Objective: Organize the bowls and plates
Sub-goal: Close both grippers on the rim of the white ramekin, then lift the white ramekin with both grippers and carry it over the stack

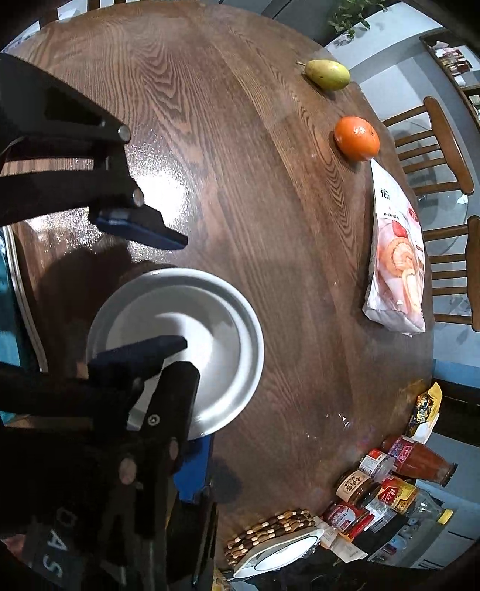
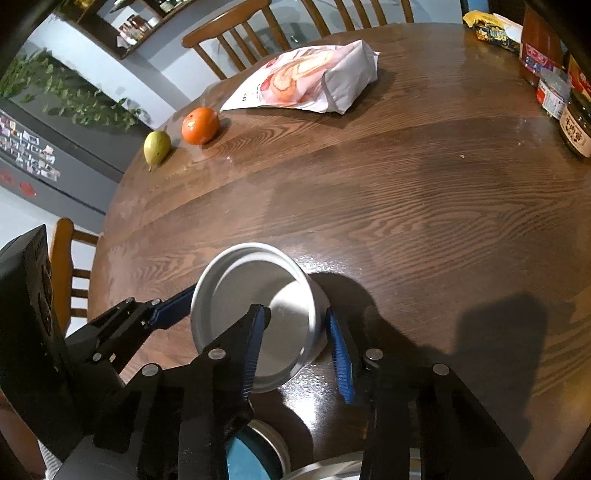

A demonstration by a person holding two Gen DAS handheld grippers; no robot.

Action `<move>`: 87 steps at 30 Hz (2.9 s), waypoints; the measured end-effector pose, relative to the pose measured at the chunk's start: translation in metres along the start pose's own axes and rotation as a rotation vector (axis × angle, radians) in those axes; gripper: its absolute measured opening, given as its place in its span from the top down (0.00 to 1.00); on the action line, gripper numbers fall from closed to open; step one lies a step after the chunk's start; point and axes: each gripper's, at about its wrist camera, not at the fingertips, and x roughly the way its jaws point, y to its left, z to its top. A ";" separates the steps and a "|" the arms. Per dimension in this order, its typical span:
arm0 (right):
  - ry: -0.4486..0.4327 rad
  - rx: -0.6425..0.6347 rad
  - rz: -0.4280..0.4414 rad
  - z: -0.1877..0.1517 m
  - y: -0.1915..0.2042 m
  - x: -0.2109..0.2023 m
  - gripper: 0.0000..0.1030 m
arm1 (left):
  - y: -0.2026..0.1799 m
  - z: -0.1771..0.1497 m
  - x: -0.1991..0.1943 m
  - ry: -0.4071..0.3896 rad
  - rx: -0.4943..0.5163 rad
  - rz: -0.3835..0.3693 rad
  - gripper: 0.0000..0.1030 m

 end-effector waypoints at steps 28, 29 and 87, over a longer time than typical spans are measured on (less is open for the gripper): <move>-0.012 -0.015 -0.040 -0.003 -0.005 0.004 0.81 | -0.002 0.000 0.006 0.005 0.009 0.003 0.79; -0.012 -0.016 -0.040 -0.003 -0.005 0.004 0.81 | -0.002 0.000 0.006 0.005 0.009 0.003 0.79; -0.240 -0.029 -0.069 -0.068 -0.007 -0.102 0.88 | -0.068 -0.028 -0.080 -0.153 0.128 0.020 0.79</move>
